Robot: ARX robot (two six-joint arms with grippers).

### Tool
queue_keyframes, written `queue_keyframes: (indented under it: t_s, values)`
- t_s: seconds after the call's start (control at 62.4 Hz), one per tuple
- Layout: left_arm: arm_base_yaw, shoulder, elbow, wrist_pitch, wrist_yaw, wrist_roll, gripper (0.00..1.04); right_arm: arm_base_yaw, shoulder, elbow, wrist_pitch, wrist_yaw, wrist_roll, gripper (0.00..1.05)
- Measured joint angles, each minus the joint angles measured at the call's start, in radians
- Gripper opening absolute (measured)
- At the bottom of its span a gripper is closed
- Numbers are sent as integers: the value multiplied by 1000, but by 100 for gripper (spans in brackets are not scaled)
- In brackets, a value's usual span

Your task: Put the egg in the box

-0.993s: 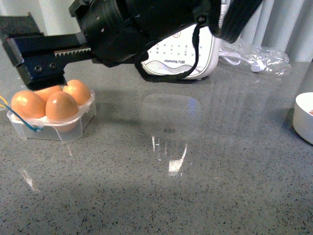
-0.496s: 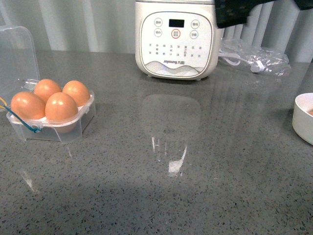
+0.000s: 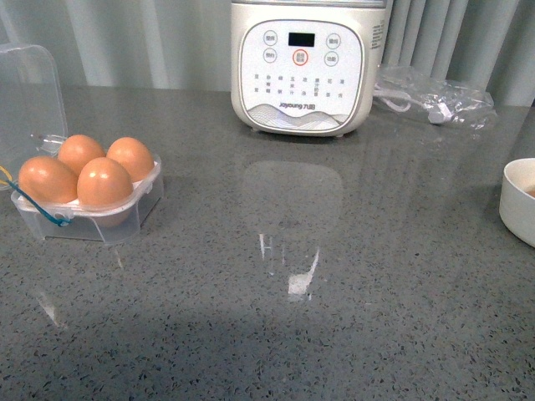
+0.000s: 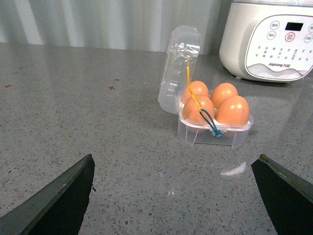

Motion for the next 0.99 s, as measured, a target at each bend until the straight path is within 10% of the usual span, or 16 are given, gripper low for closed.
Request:
queue_keyframes:
  t_s: [0.208, 0.577, 0.993]
  values:
    - [0, 0, 0, 0, 0, 0, 98, -146, -279, -92, -406, -475, 384, 66]
    - [0, 0, 0, 0, 0, 0, 98, -42, -469, -225, -464, -383, 527, 4]
    - [0, 0, 0, 0, 0, 0, 98, -40, -650, -294, -575, -376, 533, 3]
